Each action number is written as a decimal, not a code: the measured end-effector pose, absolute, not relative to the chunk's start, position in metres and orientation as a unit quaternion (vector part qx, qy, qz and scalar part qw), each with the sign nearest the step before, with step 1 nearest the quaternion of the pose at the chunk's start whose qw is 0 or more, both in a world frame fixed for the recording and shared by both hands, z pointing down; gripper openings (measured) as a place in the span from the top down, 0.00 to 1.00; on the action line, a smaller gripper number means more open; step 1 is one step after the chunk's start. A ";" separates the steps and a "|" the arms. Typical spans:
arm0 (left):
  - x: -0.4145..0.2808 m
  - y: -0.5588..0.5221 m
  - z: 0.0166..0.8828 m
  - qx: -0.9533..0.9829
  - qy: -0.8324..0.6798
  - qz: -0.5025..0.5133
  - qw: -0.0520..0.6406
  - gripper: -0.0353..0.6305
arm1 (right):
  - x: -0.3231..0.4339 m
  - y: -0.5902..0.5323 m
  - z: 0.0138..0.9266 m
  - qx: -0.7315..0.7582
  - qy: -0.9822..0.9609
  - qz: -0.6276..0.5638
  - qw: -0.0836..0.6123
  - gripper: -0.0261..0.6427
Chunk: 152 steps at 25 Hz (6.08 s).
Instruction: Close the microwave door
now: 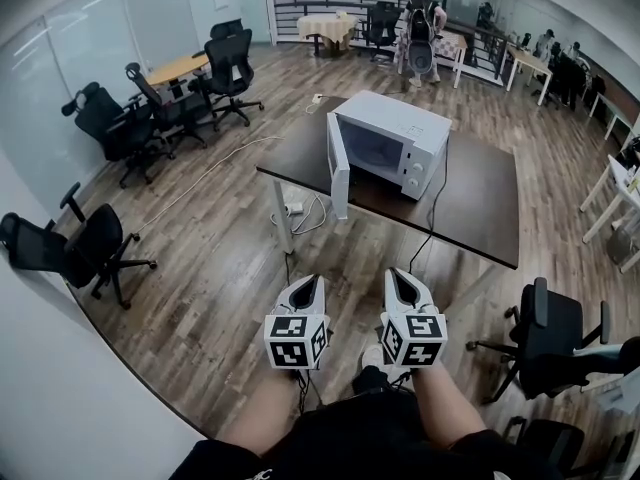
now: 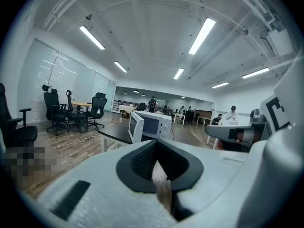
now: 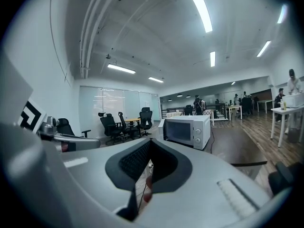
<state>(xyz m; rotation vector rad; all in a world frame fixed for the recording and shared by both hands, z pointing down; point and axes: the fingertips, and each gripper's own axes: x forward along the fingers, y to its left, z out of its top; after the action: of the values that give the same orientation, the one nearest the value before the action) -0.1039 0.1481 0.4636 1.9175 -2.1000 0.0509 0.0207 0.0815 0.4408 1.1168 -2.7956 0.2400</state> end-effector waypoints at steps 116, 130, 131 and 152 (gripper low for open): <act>-0.104 -0.417 0.576 0.760 -0.590 0.180 0.206 0.68 | 0.044 -0.364 0.487 0.550 -0.818 0.155 0.064 0.95; -0.097 -0.446 0.574 0.750 -0.601 0.185 0.204 0.68 | 0.068 -0.388 0.488 0.560 -0.810 0.160 0.060 0.95; -0.096 -0.447 0.574 0.750 -0.601 0.186 0.202 0.68 | 0.069 -0.390 0.488 0.561 -0.810 0.160 0.060 0.95; -0.093 -0.459 0.561 0.767 -0.587 0.164 0.202 0.69 | 0.061 -0.396 0.485 0.559 -0.812 0.157 0.066 0.95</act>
<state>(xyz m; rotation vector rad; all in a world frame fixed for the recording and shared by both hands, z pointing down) -0.0935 -0.4593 0.5606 2.1415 -1.6378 0.4576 0.0612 -0.3965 0.4854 1.6842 -2.4474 0.4744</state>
